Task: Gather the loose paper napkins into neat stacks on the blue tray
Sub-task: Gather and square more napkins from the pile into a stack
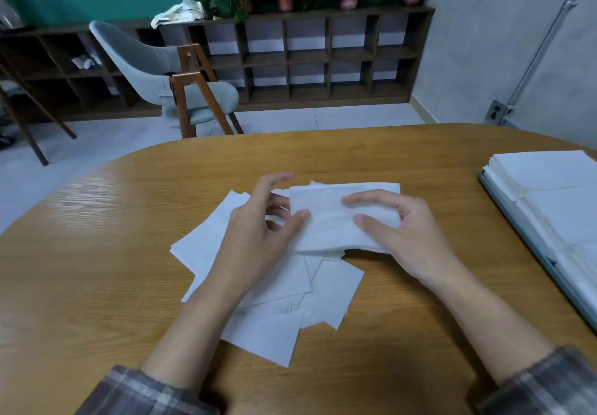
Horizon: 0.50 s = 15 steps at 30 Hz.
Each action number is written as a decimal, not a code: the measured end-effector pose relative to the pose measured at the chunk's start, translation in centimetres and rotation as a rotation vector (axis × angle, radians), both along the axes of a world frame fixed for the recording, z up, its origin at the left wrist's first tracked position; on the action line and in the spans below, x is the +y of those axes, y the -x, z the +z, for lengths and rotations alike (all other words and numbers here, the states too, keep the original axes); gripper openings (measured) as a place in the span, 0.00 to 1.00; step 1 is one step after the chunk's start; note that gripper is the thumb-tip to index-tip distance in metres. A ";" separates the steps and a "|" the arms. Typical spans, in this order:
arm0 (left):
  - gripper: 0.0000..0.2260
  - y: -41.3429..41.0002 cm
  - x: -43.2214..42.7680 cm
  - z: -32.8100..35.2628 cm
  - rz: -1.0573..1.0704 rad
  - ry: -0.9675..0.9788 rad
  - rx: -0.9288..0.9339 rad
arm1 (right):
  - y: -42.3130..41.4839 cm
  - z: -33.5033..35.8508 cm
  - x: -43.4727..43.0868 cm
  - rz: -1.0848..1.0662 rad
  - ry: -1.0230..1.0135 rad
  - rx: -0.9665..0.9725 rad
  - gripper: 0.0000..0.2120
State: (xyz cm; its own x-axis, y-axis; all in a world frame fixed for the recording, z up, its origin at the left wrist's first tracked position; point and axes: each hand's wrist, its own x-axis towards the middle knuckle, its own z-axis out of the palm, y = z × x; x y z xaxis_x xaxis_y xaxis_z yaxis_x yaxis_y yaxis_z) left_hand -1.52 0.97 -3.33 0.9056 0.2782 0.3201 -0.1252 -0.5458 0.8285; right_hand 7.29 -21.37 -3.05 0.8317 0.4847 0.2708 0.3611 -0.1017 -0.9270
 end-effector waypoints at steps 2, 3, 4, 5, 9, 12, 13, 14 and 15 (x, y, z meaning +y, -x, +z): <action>0.18 0.3 1.6 -0.7 -0.003 -0.245 0.053 | -0.3 -0.1 -0.1 -0.095 -0.001 -0.023 0.14; 0.16 0.5 2.4 -1.0 -0.012 -0.334 0.081 | -0.5 -0.3 -0.2 -0.128 -0.007 -0.033 0.14; 0.14 0.8 3.1 -1.3 -0.031 -0.380 0.101 | -0.6 -0.5 -0.3 -0.147 -0.012 -0.041 0.15; 0.13 1.2 3.6 -1.5 -0.051 -0.401 0.117 | -0.6 -0.6 -0.3 -0.159 -0.012 -0.042 0.14; 0.15 2.5 4.7 -1.6 -0.048 -0.432 0.116 | -0.2 -0.9 0.3 -0.179 -0.019 -0.044 0.13; 0.14 2.5 5.0 -1.5 -0.050 -0.420 0.135 | 0.1 -1.0 0.9 -0.203 -0.055 -0.031 0.12; 0.13 2.4 4.9 -1.5 -0.060 -0.406 0.126 | 0.2 -1.0 1.1 -0.209 -0.068 -0.021 0.12; 0.11 2.4 4.7 -1.4 -0.070 -0.384 0.108 | 0.4 -1.0 1.5 -0.209 -0.078 -0.011 0.12; 0.10 2.5 4.6 -1.3 -0.082 -0.350 0.089 | 0.6 -1.0 1.8 -0.206 -0.085 -0.004 0.12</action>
State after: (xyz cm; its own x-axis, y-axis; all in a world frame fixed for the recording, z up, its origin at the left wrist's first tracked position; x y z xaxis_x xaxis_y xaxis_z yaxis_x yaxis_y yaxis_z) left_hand -3.98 5.54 -4.66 0.9488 0.0913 0.3024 -0.1163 -0.7890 0.6033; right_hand 6.68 -19.52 -4.02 0.9095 0.2798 0.3074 0.3449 -0.0952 -0.9338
